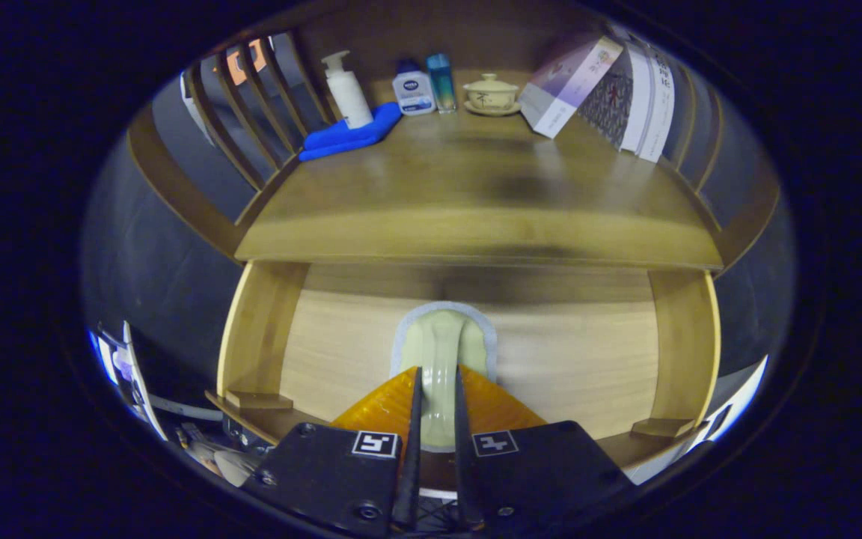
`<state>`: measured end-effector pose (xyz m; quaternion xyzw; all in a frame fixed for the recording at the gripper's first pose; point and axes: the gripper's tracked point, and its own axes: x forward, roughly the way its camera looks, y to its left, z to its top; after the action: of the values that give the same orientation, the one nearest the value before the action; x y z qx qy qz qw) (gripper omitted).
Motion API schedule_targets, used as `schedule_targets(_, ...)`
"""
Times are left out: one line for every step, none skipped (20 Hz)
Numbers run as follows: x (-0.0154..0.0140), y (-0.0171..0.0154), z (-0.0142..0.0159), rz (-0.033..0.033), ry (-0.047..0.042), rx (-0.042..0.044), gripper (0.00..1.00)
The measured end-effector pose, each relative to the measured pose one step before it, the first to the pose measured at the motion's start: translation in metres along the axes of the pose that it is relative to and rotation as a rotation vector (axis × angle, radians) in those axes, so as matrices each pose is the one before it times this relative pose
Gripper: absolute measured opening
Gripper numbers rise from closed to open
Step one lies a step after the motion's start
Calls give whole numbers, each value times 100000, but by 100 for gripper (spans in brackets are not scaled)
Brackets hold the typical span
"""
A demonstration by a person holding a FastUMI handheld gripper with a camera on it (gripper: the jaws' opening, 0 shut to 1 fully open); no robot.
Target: Pull open the drawer, take out the items inside it, and place them on the countertop above the cabinet.
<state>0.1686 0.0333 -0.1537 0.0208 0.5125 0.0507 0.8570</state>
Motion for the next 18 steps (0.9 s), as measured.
schedule_targets(-763,-217,511,-359,-1308,177,23)
schedule_targets(-740,-282,576,-516,-1292,691,23)
schedule_targets(-761,-251,662,-111,-1189,325,23)
schedule_targets(-637,-314,706,-371,-921,219,23)
schedule_targets(-536,-375,844,-312,-1111,740,23)
schedule_targets(-467,-190,973,356,-1034,862,23)
schedule_targets(-282,-35,891,859,-752,1165,23)
schedule_targets(-192,143,845,1849,-124,1563,23)
schedule_targets(121,-17,611,845,623,1480,23)
schedule_targets(222,-124,815,275,217,908,23)
schedule_targets(390,-147,959,-465,259,-24,23)
schedule_targets(400,-292,1054,-729,-319,214,23)
schedule_targets(595,-244,988,-1201,-87,637,23)
schedule_targets(608,-115,1003,-571,-387,1338,23)
schedule_targets(495,217,801,219,227,569,23)
schedule_targets(560,10,717,307,524,789,23)
schedule_targets(1128,188,648,-825,324,937,23)
schedule_targets(354,-141,536,-1394,441,-213,23)
